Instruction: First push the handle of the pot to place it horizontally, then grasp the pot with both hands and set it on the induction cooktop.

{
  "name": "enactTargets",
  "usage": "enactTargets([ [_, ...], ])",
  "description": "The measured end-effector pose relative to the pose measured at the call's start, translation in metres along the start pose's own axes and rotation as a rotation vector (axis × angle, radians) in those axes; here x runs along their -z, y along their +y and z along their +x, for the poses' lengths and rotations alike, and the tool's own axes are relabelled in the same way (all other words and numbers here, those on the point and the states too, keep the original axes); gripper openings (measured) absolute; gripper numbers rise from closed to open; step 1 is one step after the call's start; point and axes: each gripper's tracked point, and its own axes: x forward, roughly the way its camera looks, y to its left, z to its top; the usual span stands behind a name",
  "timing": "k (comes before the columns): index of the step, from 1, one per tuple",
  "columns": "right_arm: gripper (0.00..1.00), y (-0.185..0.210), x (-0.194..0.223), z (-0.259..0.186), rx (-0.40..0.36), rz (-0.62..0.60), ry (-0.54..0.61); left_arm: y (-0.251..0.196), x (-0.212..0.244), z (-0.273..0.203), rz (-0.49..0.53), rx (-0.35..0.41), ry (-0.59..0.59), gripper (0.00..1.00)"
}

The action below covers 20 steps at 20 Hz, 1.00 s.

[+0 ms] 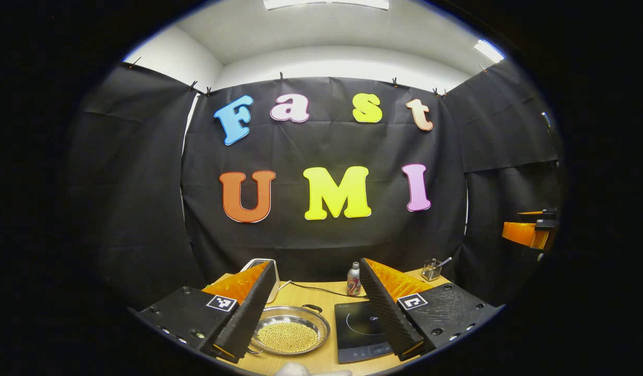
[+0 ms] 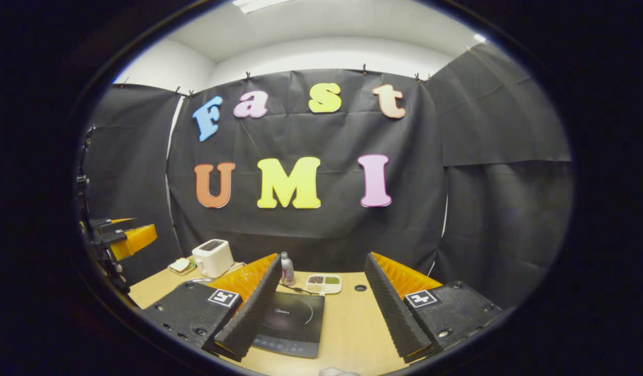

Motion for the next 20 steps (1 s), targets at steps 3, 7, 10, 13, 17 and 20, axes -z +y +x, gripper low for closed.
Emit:
enactTargets([
  [3, 1.00, 0.001, 0.002, -0.002, -0.002, -0.011, 0.004, -0.007, 0.007, -0.003, 0.007, 0.031, 0.020, 0.86],
  [7, 1.00, 0.006, 0.006, 0.000, -0.012, -0.007, 0.019, -0.031, 0.038, -0.008, -0.010, 0.163, 0.122, 0.36],
  [10, 1.00, 0.011, 0.011, -0.001, -0.021, -0.021, 0.028, -0.017, 0.072, -0.005, 0.001, 0.136, 0.212, 0.16],
  [13, 1.00, 0.012, 0.018, 0.001, -0.024, -0.030, 0.043, -0.018, 0.107, -0.005, -0.042, 0.155, 0.314, 0.11],
  [17, 1.00, 0.015, 0.034, 0.004, -0.032, -0.006, 0.089, -0.011, 0.175, -0.007, -0.046, 0.165, 0.487, 0.00],
  [20, 1.00, 0.016, 0.047, 0.008, -0.032, -0.011, 0.125, -0.004, 0.230, -0.015, -0.074, 0.171, 0.644, 0.00],
])
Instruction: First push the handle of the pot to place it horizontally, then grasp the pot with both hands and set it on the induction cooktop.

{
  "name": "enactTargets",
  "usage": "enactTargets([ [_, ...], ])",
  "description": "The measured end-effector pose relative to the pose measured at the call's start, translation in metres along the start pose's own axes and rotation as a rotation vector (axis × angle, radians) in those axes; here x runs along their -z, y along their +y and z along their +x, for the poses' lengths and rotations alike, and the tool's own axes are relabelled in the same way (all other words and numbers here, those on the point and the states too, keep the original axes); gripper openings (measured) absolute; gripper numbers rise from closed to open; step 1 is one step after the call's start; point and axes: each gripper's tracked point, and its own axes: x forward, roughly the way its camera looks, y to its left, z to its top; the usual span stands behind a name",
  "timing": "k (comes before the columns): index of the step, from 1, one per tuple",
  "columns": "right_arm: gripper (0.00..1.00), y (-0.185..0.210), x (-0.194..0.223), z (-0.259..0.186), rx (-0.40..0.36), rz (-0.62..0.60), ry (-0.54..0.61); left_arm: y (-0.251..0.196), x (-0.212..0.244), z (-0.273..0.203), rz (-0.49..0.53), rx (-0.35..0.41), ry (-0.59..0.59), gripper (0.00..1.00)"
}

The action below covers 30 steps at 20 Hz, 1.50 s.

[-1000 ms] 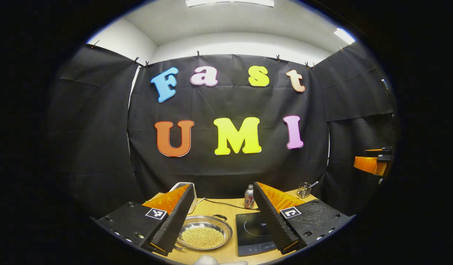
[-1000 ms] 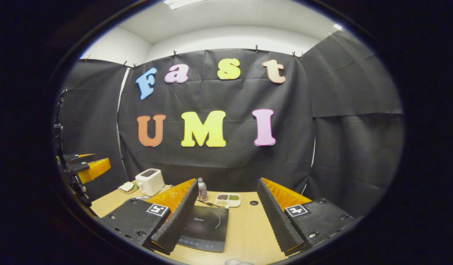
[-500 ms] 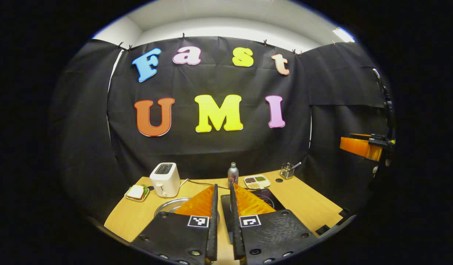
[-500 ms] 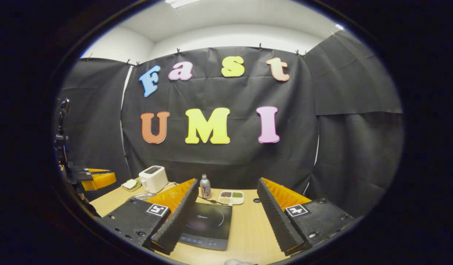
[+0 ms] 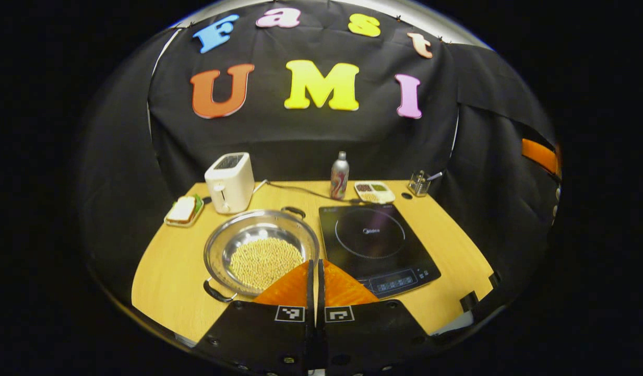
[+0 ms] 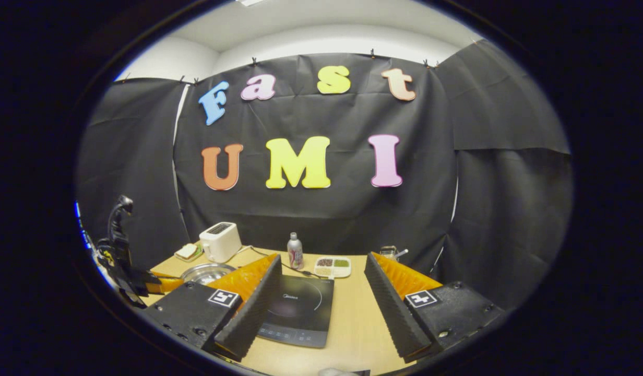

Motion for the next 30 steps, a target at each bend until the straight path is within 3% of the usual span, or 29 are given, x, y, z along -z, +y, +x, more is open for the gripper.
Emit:
enactTargets([
  [5, 1.00, 0.004, 0.009, 0.001, -0.005, -0.008, 0.023, 0.032, 0.064, 0.026, -0.027, -0.028, 0.215, 0.00],
  [15, 1.00, -0.003, 0.034, 0.001, 0.022, 0.008, 0.067, 0.085, 0.107, 0.056, 0.057, -0.067, 0.444, 0.00],
  [21, 1.00, -0.013, 0.045, 0.003, 0.045, 0.021, 0.098, 0.116, 0.110, 0.067, 0.082, -0.106, 0.485, 0.00],
  [27, 1.00, -0.014, 0.048, 0.008, 0.049, 0.029, 0.112, 0.131, 0.117, 0.072, 0.042, -0.118, 0.510, 0.00],
  [28, 1.00, -0.014, 0.049, 0.010, 0.049, 0.026, 0.116, 0.134, 0.117, 0.071, 0.038, -0.125, 0.511, 0.10],
  [29, 1.00, -0.013, 0.049, 0.011, 0.048, 0.025, 0.118, 0.137, 0.116, 0.070, 0.032, -0.131, 0.510, 0.00],
  [30, 1.00, -0.013, 0.049, 0.013, 0.048, 0.025, 0.120, 0.140, 0.115, 0.071, 0.025, -0.135, 0.509, 0.00],
])
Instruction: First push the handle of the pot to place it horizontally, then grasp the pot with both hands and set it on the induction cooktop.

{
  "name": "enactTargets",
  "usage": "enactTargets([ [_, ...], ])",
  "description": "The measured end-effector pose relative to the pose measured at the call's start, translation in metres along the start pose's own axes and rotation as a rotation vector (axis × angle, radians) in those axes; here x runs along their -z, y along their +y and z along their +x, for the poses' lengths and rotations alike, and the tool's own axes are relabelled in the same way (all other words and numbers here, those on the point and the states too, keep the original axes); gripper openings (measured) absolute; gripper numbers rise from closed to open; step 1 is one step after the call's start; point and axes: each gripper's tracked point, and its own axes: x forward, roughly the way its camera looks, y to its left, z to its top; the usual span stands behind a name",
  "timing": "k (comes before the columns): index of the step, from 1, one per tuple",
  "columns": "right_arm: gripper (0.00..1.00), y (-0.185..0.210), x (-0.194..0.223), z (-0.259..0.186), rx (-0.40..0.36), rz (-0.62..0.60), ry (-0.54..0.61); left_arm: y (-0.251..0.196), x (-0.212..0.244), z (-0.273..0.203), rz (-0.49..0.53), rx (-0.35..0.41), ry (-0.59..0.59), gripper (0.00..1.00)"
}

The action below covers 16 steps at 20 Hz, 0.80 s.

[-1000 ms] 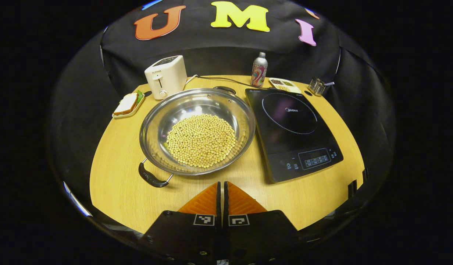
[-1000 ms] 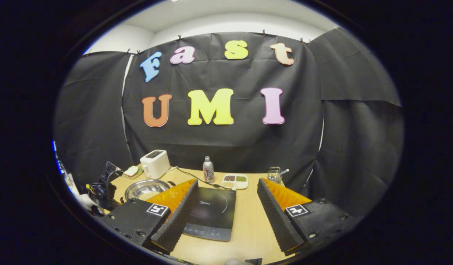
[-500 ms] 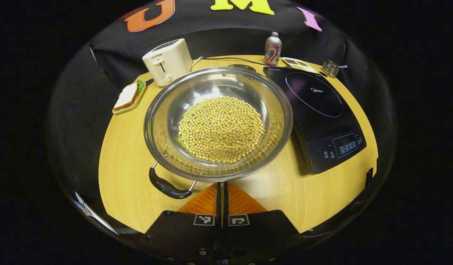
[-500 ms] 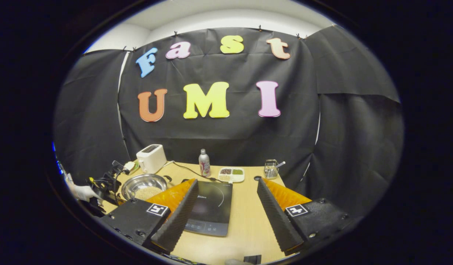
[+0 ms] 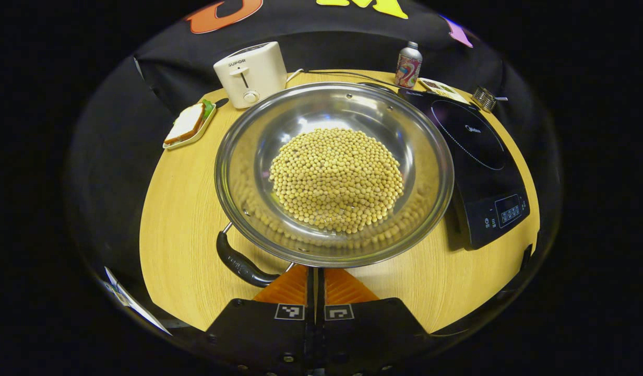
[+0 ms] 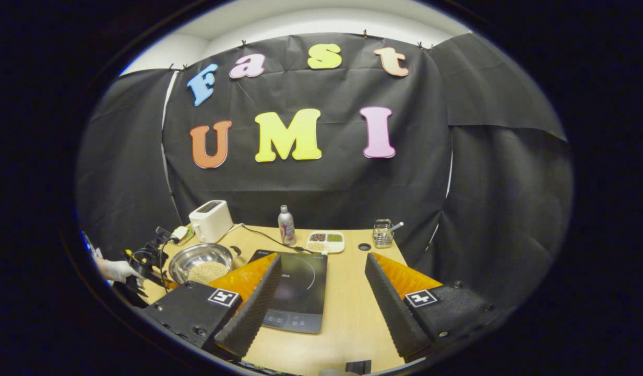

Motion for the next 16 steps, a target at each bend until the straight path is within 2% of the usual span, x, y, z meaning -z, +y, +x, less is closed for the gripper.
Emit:
enactTargets([
  [1, 1.00, 0.001, 0.000, 0.001, -0.001, 0.000, 0.002, 0.004, -0.002, 0.001, -0.009, -0.003, 0.003, 0.10],
  [3, 1.00, 0.002, 0.003, 0.004, -0.002, 0.003, 0.012, 0.019, -0.005, 0.005, -0.020, -0.019, 0.008, 0.10],
  [4, 1.00, 0.003, 0.003, 0.005, -0.004, 0.005, 0.015, 0.024, -0.006, 0.005, -0.021, -0.023, 0.004, 0.00],
  [16, 1.00, 0.010, 0.001, 0.012, -0.007, -0.030, 0.027, 0.070, -0.022, 0.013, -0.103, -0.054, -0.011, 0.00],
])
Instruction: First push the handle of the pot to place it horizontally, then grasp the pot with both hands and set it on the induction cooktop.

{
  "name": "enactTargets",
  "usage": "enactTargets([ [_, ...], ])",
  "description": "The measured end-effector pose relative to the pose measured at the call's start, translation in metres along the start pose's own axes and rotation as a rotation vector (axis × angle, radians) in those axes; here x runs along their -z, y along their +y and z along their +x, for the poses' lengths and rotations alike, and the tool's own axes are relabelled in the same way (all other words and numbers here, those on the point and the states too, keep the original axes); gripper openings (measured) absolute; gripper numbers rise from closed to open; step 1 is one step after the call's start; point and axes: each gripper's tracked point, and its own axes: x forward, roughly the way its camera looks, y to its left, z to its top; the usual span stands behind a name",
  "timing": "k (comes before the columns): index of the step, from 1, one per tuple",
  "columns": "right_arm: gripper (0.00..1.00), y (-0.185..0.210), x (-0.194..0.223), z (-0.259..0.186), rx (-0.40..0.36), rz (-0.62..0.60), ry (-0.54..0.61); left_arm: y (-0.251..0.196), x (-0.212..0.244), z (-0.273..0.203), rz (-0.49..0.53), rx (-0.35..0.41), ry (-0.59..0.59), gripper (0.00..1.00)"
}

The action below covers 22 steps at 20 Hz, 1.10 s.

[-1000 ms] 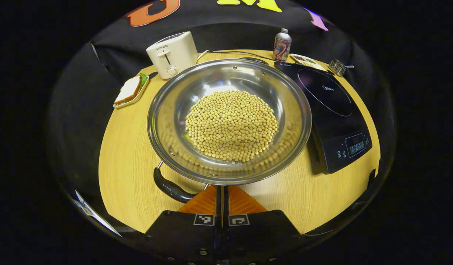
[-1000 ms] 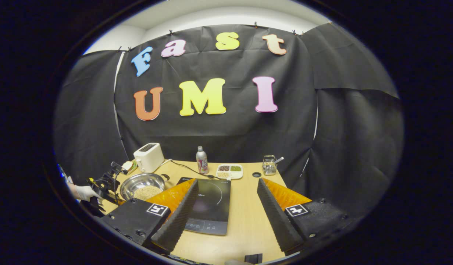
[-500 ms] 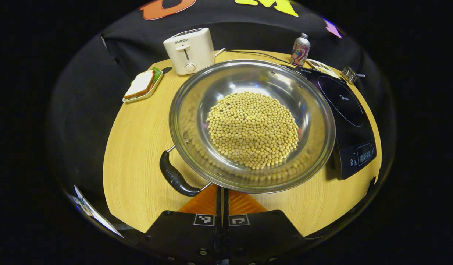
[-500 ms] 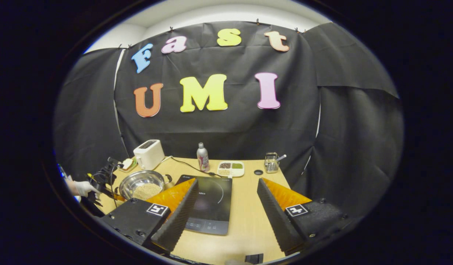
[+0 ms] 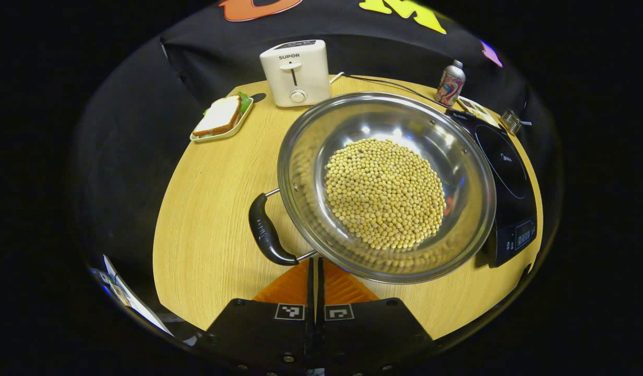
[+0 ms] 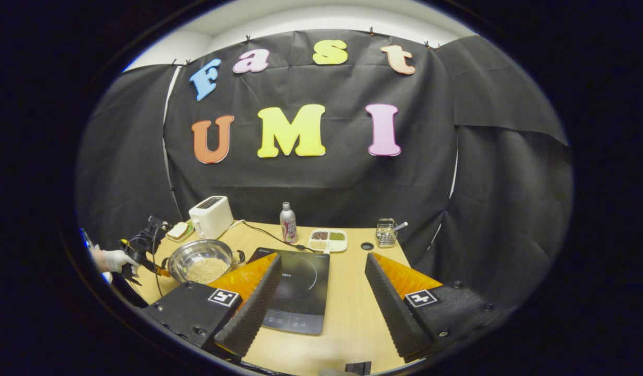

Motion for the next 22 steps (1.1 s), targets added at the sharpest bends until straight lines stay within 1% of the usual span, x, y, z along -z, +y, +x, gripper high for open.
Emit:
enactTargets([
  [5, 1.00, 0.002, 0.001, 0.001, 0.005, 0.002, 0.007, 0.016, -0.010, 0.006, -0.053, -0.002, -0.003, 0.00],
  [14, 1.00, 0.008, 0.006, -0.001, 0.016, 0.004, 0.032, 0.036, -0.030, 0.016, -0.104, -0.012, -0.012, 0.00],
  [22, 1.00, 0.018, 0.011, -0.004, 0.019, -0.020, 0.059, 0.050, -0.048, 0.026, -0.109, -0.011, -0.020, 0.00],
])
